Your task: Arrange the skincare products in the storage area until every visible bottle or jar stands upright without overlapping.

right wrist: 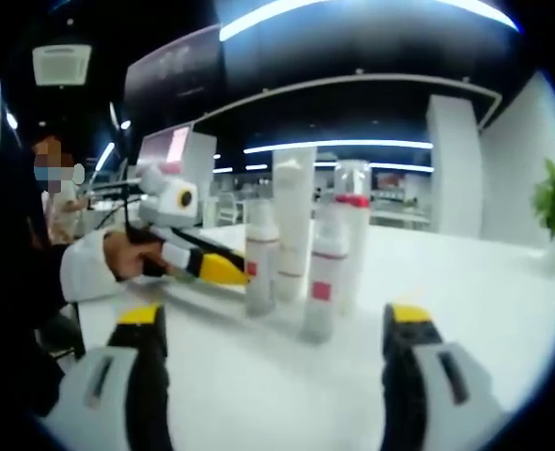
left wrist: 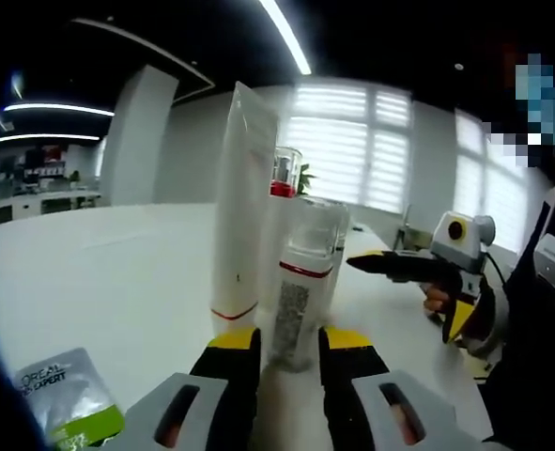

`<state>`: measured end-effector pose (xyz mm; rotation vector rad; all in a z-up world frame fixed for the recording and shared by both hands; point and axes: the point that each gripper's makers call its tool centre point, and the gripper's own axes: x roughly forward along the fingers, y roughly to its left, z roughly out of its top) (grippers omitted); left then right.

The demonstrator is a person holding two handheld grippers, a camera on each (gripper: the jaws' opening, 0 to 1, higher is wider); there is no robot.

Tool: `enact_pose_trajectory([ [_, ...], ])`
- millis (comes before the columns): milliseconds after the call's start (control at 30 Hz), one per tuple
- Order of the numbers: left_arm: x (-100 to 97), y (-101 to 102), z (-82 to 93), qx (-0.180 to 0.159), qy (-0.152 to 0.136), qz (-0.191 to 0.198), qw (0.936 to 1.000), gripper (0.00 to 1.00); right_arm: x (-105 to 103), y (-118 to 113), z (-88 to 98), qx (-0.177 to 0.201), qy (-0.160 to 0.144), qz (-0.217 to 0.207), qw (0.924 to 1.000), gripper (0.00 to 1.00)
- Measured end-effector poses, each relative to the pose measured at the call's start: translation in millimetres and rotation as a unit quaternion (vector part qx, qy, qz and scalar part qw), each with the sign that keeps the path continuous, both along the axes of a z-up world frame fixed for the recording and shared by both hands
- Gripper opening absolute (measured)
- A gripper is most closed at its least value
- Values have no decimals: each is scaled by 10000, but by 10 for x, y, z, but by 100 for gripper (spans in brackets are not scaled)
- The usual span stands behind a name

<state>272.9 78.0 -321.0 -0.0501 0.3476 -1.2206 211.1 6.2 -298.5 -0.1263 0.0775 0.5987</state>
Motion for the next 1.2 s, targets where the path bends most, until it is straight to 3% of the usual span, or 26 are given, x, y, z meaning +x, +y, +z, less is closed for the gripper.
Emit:
enact_pose_trajectory([
  [1033,-75,-25,-13,-71,193,-111,9997,24,-2,-7,9,-75,0,-10,10000,96],
  [1200,-105,-17,-11,-135,205,-75,9997,24,-18,-4,86,-17,-123,-33,9999,93],
])
